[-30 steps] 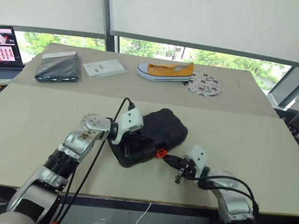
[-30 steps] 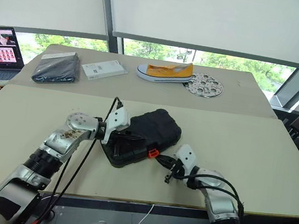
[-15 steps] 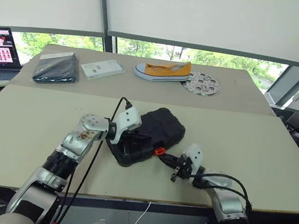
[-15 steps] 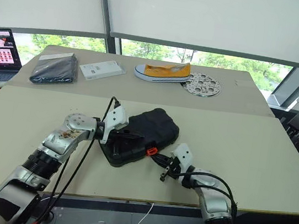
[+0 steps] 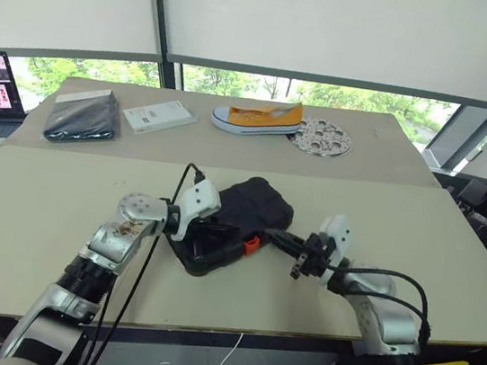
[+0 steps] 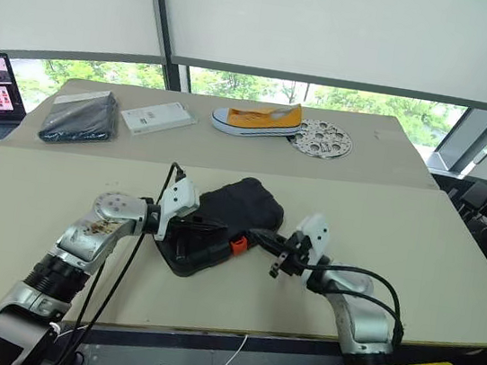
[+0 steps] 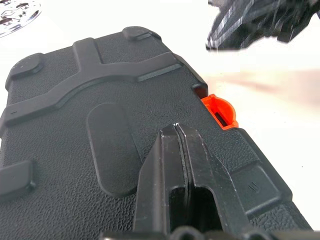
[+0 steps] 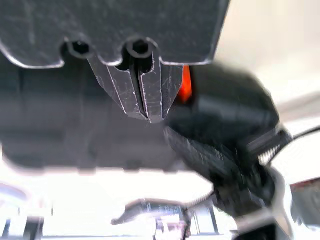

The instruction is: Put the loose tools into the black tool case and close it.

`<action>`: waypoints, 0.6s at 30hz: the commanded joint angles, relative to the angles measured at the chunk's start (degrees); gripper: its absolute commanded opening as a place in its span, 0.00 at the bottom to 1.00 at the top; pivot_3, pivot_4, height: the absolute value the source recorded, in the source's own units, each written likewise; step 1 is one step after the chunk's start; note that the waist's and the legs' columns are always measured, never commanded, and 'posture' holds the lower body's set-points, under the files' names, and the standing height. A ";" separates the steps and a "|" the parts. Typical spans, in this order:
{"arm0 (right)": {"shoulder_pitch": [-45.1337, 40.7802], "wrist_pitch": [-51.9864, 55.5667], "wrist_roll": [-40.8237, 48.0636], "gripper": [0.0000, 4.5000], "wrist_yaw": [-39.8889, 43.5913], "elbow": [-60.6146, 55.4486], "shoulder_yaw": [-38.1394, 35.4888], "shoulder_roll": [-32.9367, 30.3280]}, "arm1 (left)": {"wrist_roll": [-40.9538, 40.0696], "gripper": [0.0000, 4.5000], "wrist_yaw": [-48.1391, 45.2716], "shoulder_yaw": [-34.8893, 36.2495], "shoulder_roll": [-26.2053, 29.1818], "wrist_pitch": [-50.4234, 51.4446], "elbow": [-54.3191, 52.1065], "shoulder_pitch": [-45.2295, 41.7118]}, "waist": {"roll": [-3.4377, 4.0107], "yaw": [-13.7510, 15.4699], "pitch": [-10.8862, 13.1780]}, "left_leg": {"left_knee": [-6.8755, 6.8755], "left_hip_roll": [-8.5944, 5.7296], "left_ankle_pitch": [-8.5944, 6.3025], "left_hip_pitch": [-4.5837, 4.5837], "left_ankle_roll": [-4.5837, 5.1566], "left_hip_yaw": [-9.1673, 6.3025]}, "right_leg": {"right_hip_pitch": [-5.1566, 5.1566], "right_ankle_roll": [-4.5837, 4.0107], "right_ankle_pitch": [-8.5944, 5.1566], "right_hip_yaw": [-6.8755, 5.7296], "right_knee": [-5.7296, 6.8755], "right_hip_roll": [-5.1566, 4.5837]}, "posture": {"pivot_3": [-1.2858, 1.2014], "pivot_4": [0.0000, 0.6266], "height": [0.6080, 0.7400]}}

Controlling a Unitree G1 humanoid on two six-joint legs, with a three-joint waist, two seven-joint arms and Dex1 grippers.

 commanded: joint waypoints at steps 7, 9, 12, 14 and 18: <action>3.77 3.69 -0.48 0.00 -0.16 -5.83 1.42 -3.72 | 0.07 0.01 -2.16 -0.05 1.23 -2.07 4.18 5.37 | 0.00 -0.31 0.01 | -0.02 -0.01 -0.01 0.05 0.00 0.01 | -0.15 0.00 -0.01 0.20 0.08 0.12 | 0.52 0.24 1.00; 2.39 3.59 -1.58 0.00 -1.05 -4.27 2.87 -2.17 | 0.04 0.01 -2.28 -0.03 1.36 -2.28 3.93 5.72 | 0.00 -0.43 0.01 | -0.04 -0.02 -0.01 0.06 0.00 0.01 | -0.23 -0.01 -0.01 0.31 0.10 0.20 | 0.52 0.24 1.00; -0.70 3.35 -4.00 0.00 -2.23 -0.35 5.44 0.25 | 0.06 0.01 -2.10 -0.06 1.28 -2.01 3.32 6.04 | 0.01 -0.65 0.01 | -0.07 -0.03 -0.01 0.06 0.00 0.01 | -0.27 -0.01 -0.01 0.34 0.11 0.20 | 0.52 0.24 1.00; -2.69 2.28 -4.95 0.00 -2.54 1.87 6.32 1.77 | 0.06 0.01 -1.99 -0.04 1.25 -1.76 2.82 6.23 | 0.01 -0.63 0.01 | -0.07 -0.04 -0.01 0.03 0.00 0.01 | -0.27 0.00 0.00 0.34 0.09 0.20 | 0.52 0.24 1.00; -6.18 -0.20 -6.08 0.00 -2.17 6.28 6.66 4.14 | -0.89 0.01 -0.38 1.27 0.25 -0.20 2.31 6.27 | 0.00 -0.72 0.01 | -0.08 -0.05 -0.02 0.00 0.01 0.02 | -0.28 0.01 0.00 0.35 0.05 0.19 | 0.52 0.24 1.00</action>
